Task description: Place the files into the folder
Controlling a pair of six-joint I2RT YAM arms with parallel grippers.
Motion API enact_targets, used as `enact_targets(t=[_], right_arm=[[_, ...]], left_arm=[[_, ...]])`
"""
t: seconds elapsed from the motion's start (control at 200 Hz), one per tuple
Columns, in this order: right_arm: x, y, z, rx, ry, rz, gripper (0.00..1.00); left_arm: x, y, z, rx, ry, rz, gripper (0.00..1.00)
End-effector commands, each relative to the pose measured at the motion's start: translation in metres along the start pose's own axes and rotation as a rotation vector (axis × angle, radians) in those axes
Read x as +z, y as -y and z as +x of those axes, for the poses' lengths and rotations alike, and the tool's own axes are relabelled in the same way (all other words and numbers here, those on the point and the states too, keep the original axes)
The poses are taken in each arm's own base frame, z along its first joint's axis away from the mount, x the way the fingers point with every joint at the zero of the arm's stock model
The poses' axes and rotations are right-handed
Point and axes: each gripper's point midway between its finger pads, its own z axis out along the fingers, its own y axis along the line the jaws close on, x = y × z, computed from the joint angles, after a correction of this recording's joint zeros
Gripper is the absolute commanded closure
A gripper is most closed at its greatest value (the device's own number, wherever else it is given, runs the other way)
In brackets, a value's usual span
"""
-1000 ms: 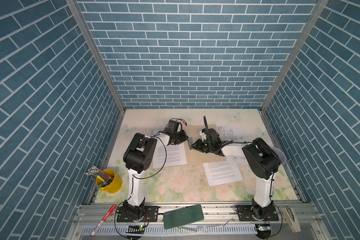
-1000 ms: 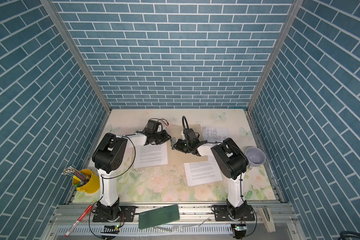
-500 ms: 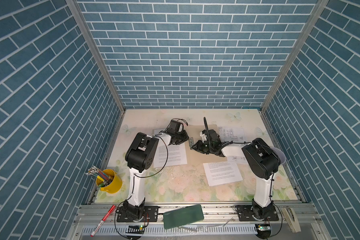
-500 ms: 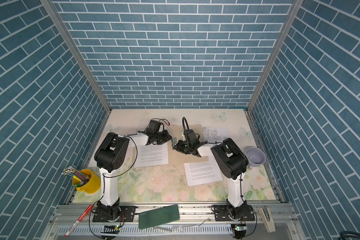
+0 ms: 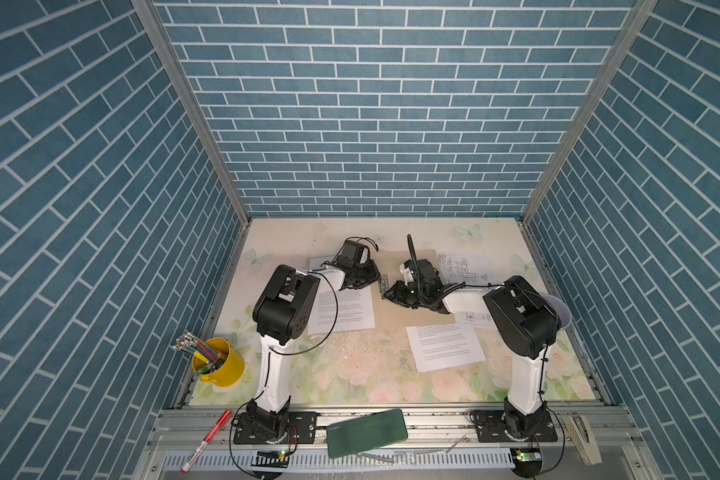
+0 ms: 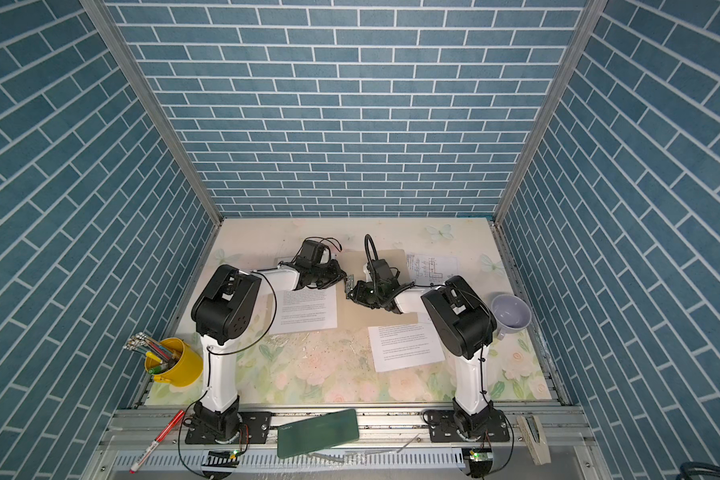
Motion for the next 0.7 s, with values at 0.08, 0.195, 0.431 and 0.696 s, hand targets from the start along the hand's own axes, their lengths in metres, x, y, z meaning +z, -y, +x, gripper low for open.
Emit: enact_targets(t=[0.08,0.195,0.431,0.696], right_arm=[[0.002,0.014,0.011,0.039,-0.025,0.024,0.78],[0.002,0.013,0.010,0.043,-0.023,0.022,0.78],[0.002,0.006,0.006,0.055,-0.012,-0.004,0.84],[0.007,0.006,0.007,0.073,-0.026,-0.019,0.84]], left_arm=[[0.007,-0.005,0.004,0.000,-0.008,-0.014,0.89],[0.009,-0.010,0.006,-0.002,-0.010,-0.026,0.92],[0.010,-0.017,0.011,-0.006,-0.015,-0.039,0.93],[0.008,-0.020,0.013,-0.008,-0.010,-0.051,0.93]])
